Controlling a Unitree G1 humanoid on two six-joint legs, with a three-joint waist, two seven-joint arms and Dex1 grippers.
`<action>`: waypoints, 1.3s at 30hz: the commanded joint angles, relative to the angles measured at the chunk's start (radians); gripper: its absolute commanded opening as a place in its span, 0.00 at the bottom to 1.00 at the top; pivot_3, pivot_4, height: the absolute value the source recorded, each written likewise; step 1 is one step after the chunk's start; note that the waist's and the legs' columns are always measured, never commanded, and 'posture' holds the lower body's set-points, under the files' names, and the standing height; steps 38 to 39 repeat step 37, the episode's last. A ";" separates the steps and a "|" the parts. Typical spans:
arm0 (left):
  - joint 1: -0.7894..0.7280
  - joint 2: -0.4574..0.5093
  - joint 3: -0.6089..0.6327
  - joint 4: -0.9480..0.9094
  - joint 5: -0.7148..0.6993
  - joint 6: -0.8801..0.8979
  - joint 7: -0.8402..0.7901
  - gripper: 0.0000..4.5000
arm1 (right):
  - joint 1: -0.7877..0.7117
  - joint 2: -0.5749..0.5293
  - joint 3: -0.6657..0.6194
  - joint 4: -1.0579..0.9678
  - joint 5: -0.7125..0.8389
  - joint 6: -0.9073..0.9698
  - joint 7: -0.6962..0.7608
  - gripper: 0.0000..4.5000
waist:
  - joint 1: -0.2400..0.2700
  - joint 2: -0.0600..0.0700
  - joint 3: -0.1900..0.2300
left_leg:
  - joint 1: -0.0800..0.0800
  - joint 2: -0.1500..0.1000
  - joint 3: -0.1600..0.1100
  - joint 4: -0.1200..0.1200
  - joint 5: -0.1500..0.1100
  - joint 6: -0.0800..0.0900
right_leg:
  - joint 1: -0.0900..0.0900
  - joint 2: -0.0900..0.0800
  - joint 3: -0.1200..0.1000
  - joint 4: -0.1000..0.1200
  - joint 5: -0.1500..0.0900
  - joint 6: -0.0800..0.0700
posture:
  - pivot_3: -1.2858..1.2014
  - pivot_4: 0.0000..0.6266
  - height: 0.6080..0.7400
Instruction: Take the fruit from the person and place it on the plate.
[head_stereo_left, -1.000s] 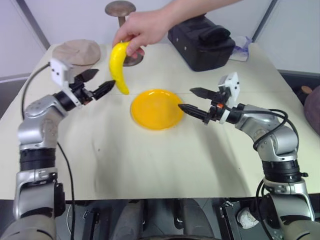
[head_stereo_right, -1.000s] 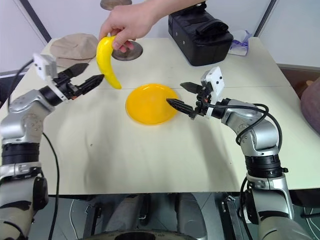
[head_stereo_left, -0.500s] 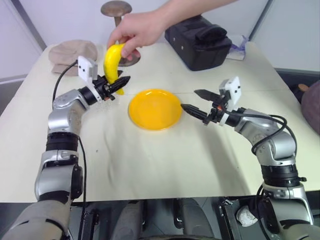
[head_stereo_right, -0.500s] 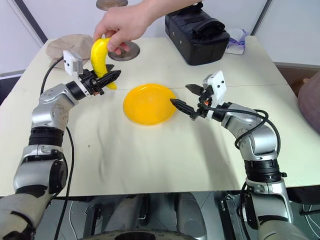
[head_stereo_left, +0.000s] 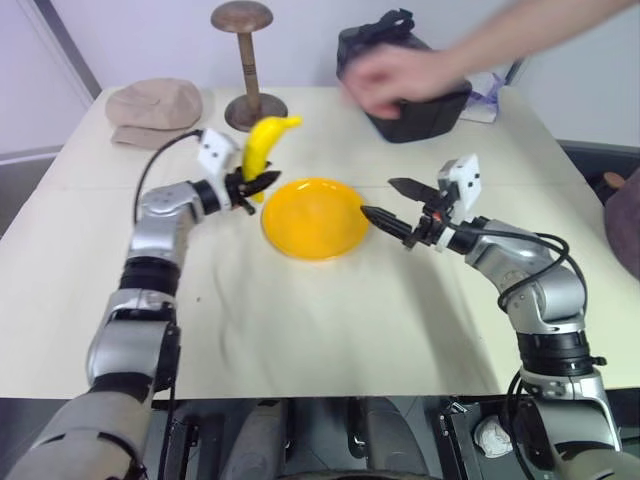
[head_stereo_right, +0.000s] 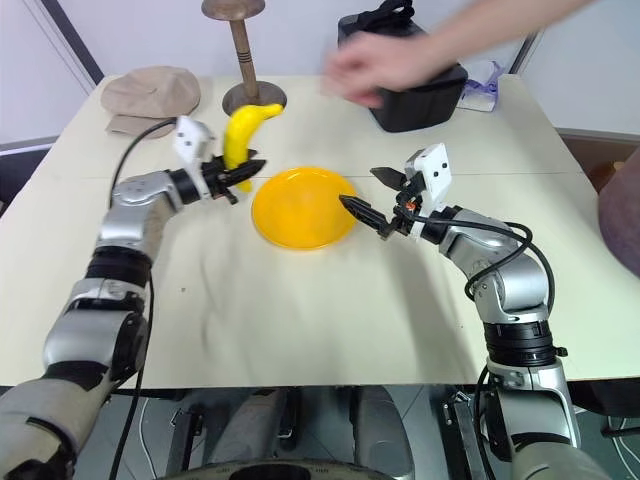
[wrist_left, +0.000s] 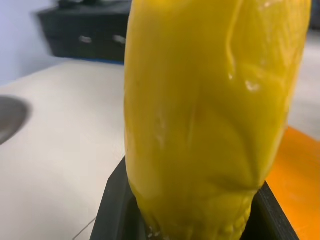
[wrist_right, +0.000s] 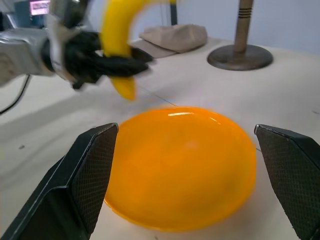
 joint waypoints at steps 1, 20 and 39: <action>-0.083 -0.019 -0.041 0.096 0.070 -0.089 -0.011 0.19 | -0.003 0.010 -0.015 -0.027 -0.004 -0.024 -0.011 1.00 | 0.000 0.000 0.000 | 0.000 0.000 0.000 0.000 0.000 0.000 | 0.000 0.000 0.000 0.000 0.000 0.000 | 0.52 0.24 1.00; -0.191 -0.043 -0.091 0.314 0.197 -0.260 -0.041 1.00 | 0.061 0.021 -0.033 -0.087 0.001 -0.029 -0.073 1.00 | 0.001 -0.001 0.000 | 0.000 0.000 0.000 0.000 0.000 0.000 | 0.000 0.000 0.000 0.000 0.000 0.000 | 0.52 0.24 1.00; 0.167 0.172 0.273 -0.289 -0.128 0.142 0.087 1.00 | -0.041 0.025 -0.078 0.131 -0.086 -0.179 -0.104 1.00 | -0.025 0.000 0.000 | 0.001 0.001 0.000 -0.001 0.000 0.000 | 0.000 0.000 0.001 0.002 0.000 0.000 | 0.52 0.24 1.00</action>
